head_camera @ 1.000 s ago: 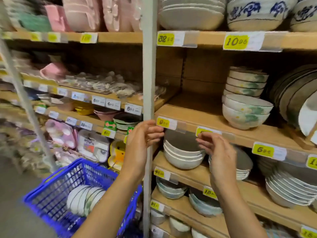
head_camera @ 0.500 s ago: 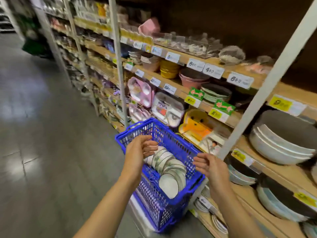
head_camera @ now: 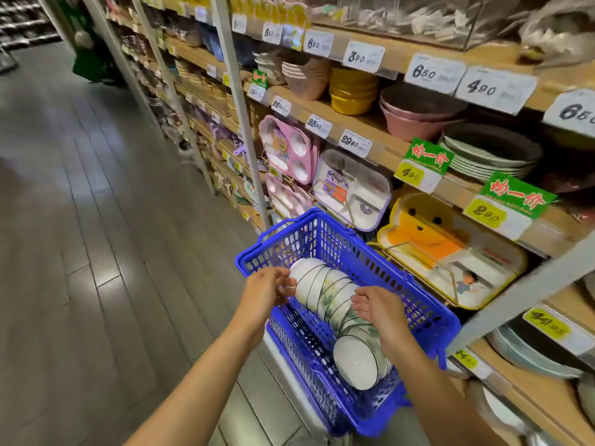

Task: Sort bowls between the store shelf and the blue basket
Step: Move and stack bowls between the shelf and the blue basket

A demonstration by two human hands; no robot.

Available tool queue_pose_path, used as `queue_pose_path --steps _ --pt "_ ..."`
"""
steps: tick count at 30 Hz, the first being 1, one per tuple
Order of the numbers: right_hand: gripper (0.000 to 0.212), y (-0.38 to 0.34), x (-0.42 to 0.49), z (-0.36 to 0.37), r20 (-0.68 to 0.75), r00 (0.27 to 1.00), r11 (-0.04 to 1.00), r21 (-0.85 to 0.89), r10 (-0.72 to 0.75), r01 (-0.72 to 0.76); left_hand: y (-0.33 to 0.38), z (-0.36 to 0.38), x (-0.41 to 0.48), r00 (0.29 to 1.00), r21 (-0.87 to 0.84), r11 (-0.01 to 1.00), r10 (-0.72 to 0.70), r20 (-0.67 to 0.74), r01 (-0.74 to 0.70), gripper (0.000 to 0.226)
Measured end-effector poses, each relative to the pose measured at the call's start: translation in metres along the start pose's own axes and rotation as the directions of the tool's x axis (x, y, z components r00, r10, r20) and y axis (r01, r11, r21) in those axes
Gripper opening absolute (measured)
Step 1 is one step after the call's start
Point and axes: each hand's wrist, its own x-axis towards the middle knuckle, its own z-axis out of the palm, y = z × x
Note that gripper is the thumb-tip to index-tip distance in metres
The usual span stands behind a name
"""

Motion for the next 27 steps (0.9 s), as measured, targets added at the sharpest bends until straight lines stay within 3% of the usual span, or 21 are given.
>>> queue_pose_path --steps 5,9,14,18,23,27 --pt "0.02 0.021 0.051 0.001 -0.034 0.997 0.993 -0.086 0.072 -0.075 -0.004 0.024 0.051 0.997 0.133 0.99 -0.049 0.06 0.041 0.02" --pt "0.027 0.053 0.07 -0.01 -0.094 0.989 0.934 -0.328 0.115 -0.14 -0.016 0.047 0.084 0.975 0.259 0.962 -0.138 0.172 0.09 0.023" --pt "0.029 0.08 0.075 -0.019 -0.249 0.952 0.839 -0.468 0.177 -0.278 -0.042 0.074 0.127 0.909 0.51 0.855 -0.284 0.305 0.096 0.021" --pt "0.028 0.088 0.069 -0.017 -0.4 0.878 0.835 -0.362 0.263 -0.415 -0.07 0.086 0.157 0.838 0.732 0.68 -0.377 0.394 -0.039 0.023" --pt "0.034 0.107 0.05 -0.002 -0.557 0.724 0.768 -0.221 0.407 -0.601 -0.103 0.105 0.186 0.673 0.85 0.358 -0.521 0.525 -0.385 0.031" --pt "0.043 0.125 0.054 0.017 -0.552 0.709 0.709 -0.273 0.439 -0.651 -0.132 0.109 0.194 0.542 0.817 0.293 -0.63 0.556 -0.497 0.015"
